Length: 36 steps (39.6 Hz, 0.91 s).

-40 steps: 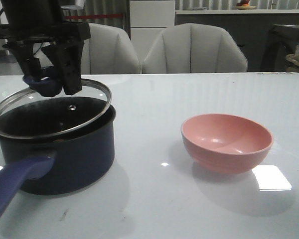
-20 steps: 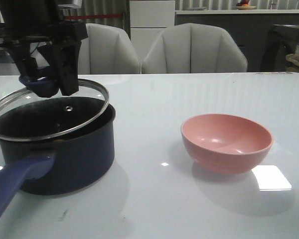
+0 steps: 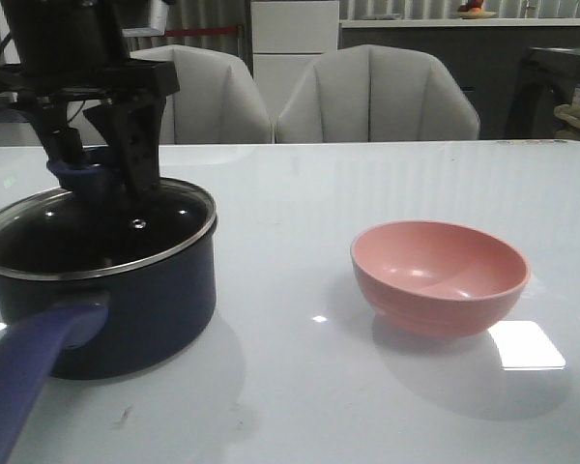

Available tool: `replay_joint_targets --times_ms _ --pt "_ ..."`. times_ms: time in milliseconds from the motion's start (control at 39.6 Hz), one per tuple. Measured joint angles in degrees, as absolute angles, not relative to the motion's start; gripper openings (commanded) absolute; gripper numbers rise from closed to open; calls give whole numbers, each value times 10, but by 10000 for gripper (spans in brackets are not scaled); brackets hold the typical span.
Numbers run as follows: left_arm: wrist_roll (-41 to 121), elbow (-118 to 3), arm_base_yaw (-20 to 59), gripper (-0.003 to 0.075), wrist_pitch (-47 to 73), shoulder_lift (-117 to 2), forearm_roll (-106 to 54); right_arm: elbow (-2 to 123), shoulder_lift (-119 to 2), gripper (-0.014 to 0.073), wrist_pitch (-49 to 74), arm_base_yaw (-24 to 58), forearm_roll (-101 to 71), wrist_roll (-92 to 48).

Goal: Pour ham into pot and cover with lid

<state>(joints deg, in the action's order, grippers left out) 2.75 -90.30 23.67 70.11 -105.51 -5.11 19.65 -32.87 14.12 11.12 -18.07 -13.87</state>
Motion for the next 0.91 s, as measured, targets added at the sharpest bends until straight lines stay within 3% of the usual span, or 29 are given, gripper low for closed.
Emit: replay_joint_targets --times_ms 152,253,606,909 --pt "26 -903 237 531 701 -1055 -51 196 -329 144 141 111 -181 -139" --pt "26 -903 237 610 701 -1055 -51 196 -329 144 141 111 -181 -139" --pt "26 -908 237 606 703 -1043 -48 196 -329 144 141 111 -181 -139" --pt "26 -877 237 606 704 -917 -22 196 -329 144 141 111 -181 -139"
